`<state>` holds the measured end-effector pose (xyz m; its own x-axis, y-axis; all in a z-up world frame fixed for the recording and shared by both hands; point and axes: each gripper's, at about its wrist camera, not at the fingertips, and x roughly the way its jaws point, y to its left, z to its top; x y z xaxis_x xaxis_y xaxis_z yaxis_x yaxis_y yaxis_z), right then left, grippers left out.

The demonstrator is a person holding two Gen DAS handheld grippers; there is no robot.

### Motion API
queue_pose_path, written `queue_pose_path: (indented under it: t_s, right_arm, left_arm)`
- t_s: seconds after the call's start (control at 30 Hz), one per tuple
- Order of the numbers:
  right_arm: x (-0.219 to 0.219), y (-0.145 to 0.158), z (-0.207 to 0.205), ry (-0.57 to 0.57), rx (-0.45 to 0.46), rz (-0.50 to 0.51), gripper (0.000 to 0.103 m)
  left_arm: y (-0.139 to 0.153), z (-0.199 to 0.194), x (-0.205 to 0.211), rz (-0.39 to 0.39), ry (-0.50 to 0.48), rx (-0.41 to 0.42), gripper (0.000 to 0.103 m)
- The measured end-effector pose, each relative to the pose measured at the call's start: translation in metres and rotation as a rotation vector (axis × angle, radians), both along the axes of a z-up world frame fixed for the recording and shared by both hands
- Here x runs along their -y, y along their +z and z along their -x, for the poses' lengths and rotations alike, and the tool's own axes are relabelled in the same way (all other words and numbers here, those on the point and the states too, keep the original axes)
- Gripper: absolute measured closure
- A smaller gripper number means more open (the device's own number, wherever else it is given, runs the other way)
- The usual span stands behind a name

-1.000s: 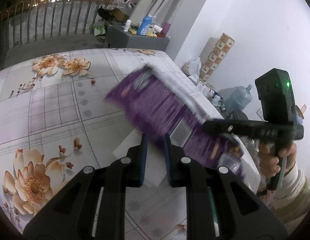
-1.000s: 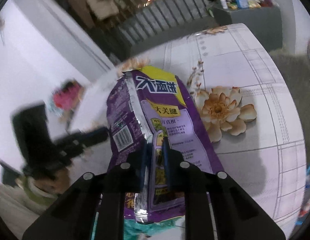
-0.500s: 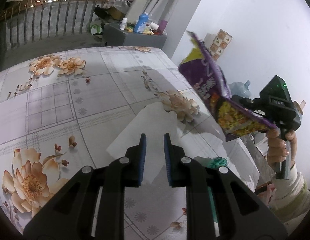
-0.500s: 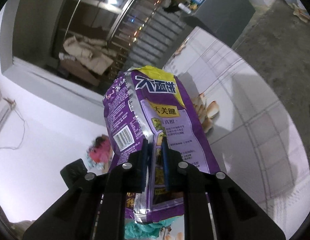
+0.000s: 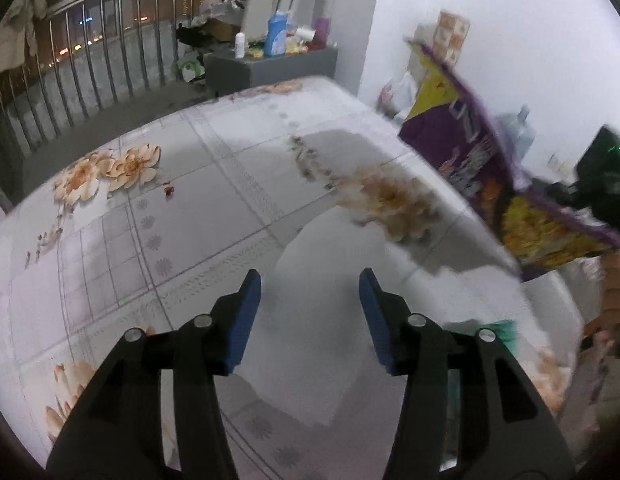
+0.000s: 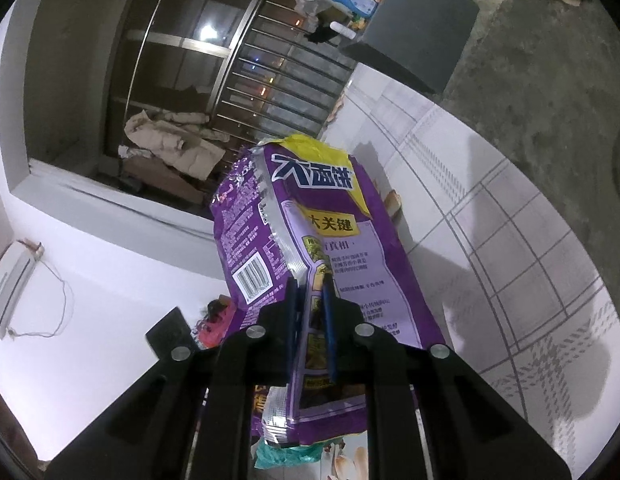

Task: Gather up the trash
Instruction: 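Lift the purple bag with the right gripper while the left lifts the white tissue, then carry the purple bag and tissue over the wastebasket and open both grippers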

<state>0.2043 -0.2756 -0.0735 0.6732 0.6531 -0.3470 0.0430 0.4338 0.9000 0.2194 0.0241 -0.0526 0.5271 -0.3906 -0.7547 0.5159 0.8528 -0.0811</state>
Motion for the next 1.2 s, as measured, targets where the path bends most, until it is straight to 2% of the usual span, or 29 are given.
queue_pose_path:
  t_s: [0.07,0.1,0.33,0.37,0.4,0.57,0.7,0.83,1.03,1.2]
  right_arm:
    - [-0.002,-0.001,-0.003,0.003,-0.003,-0.002,0.091]
    - [-0.002,0.000,-0.004,0.004,-0.004,0.000,0.091]
    - [-0.001,0.001,-0.006,0.003,-0.002,-0.009,0.091]
    - [0.000,0.001,-0.005,0.001,0.000,-0.013,0.091]
    - [0.000,0.001,-0.004,0.000,0.001,-0.016,0.091]
    - [0.004,0.000,0.002,-0.008,0.013,-0.028,0.091]
    - [0.008,-0.001,0.008,-0.017,0.028,-0.046,0.091]
    - [0.014,0.000,0.014,-0.028,0.057,-0.081,0.091]
    - [0.015,0.001,0.023,-0.037,0.077,-0.100,0.091]
    - [0.023,0.002,0.031,-0.059,0.091,-0.111,0.091]
  left_arm:
    - [-0.002,-0.004,0.001,0.021,-0.014,-0.013,0.064]
    - [-0.001,-0.005,0.001,0.022,-0.015,-0.015,0.065]
    - [0.005,-0.008,-0.001,-0.003,0.001,0.006,0.092]
    - [0.006,-0.008,-0.002,-0.010,0.000,0.011,0.100]
    - [0.007,-0.008,-0.002,-0.013,-0.002,0.014,0.103]
    - [0.025,-0.003,-0.005,0.010,-0.005,0.052,0.103]
    - [0.052,0.003,-0.005,0.064,-0.009,0.094,0.103]
    - [0.080,0.008,-0.005,0.147,-0.026,0.123,0.103]
    - [0.107,0.002,-0.014,0.304,-0.008,0.061,0.103]
    - [0.130,0.009,-0.013,0.312,0.012,0.126,0.103]
